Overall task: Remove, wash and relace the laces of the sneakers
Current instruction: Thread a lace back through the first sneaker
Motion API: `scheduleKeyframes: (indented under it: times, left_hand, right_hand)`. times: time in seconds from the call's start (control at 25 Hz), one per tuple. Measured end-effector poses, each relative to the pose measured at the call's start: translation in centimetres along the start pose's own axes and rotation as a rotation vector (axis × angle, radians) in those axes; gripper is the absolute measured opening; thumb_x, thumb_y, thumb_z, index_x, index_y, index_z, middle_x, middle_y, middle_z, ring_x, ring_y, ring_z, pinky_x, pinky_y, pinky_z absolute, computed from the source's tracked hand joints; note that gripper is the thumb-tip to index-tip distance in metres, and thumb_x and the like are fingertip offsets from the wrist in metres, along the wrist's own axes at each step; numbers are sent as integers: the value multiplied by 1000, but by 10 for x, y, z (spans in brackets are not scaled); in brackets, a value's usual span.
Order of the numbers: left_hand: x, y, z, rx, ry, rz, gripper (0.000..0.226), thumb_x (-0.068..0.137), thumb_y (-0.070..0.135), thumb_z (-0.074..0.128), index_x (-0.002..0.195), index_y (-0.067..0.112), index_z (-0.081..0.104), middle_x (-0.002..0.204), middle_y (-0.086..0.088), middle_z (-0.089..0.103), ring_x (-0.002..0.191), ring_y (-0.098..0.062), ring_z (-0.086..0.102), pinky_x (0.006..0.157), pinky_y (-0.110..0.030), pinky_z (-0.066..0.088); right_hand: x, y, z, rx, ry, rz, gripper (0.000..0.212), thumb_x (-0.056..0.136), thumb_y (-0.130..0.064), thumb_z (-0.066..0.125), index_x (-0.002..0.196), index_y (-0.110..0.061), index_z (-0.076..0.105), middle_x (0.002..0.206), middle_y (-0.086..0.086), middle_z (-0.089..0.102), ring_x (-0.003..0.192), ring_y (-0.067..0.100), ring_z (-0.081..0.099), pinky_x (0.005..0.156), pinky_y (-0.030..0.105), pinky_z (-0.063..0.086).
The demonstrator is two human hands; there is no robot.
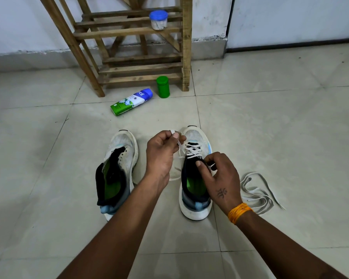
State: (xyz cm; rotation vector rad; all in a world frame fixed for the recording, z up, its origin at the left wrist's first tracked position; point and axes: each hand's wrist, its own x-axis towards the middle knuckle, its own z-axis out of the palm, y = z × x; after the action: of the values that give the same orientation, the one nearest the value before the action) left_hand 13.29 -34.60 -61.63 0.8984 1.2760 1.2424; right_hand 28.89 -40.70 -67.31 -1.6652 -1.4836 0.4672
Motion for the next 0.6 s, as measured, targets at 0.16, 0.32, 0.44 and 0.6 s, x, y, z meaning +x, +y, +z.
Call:
scheduleKeyframes:
  times: [0.16,0.32,0.44,0.6]
  left_hand:
    - [-2,30,1,-62,-19,87,13,103,10,57,100,7,69,91,-11,76,92,-23,74,84,-31,58]
    - [-9,57,9,-61,-28,162,16,105,11,54,104,7,69,89,-7,75,90,-18,73,83,-31,60]
    - [-5,71,8,-107,-9,132,18,106,13,52,104,9,70,88,-6,74,89,-18,72,87,-37,60]
    - [7,78,-1,-129,12,98,20,107,16,52,106,6,69,88,-7,74,91,-22,72,89,-38,59]
  right_hand:
    - [19,-38,-7,22,22,-51,18,95,-44,62,95,-26,64,80,-10,61,74,10,57,68,36,49]
    - [49,-83,-3,205,-266,-57,8,99,-30,62,99,-24,67,67,-2,63,65,13,59,64,31,46]
    - [59,-86,2,190,-364,-24,28,102,-30,59,76,-18,59,65,1,63,64,16,57,63,33,43]
    - [61,-80,2,-191,-620,-34,24,98,-38,61,79,-25,62,72,0,65,71,17,57,64,33,38]
